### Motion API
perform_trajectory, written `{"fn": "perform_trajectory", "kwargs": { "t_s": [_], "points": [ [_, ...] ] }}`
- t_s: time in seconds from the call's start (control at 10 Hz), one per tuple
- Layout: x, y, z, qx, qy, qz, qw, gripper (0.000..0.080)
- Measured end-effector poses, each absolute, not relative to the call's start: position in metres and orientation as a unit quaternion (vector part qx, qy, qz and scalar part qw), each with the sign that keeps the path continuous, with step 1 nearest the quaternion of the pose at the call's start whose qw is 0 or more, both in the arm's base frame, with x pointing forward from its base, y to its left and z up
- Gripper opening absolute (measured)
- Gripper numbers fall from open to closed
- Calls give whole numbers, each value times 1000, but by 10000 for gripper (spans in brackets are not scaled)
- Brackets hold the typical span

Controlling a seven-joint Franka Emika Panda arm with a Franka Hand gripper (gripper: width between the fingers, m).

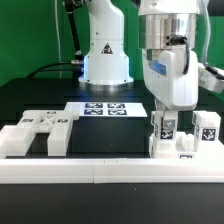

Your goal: Assemble chair

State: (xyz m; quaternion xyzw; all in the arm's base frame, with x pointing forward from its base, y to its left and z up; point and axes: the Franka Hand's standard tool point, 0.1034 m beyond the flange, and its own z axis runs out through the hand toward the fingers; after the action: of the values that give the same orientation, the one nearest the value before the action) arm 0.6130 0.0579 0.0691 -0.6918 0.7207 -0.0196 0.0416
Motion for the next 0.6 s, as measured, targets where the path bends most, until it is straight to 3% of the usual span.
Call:
{"fn": "perform_trajectory", "kwargs": {
  "t_s": [0.1, 0.2, 0.3, 0.5, 0.6],
  "points": [
    [613, 57, 69, -684, 728, -20, 41, 291],
    [613, 57, 69, -685, 727, -20, 41, 371],
    [613, 58, 69, -689, 723, -20, 41, 371],
    [614, 56, 70, -731, 681, -22, 40, 605],
    [614, 57, 71, -747, 663, -22, 39, 605]
  ]
}}
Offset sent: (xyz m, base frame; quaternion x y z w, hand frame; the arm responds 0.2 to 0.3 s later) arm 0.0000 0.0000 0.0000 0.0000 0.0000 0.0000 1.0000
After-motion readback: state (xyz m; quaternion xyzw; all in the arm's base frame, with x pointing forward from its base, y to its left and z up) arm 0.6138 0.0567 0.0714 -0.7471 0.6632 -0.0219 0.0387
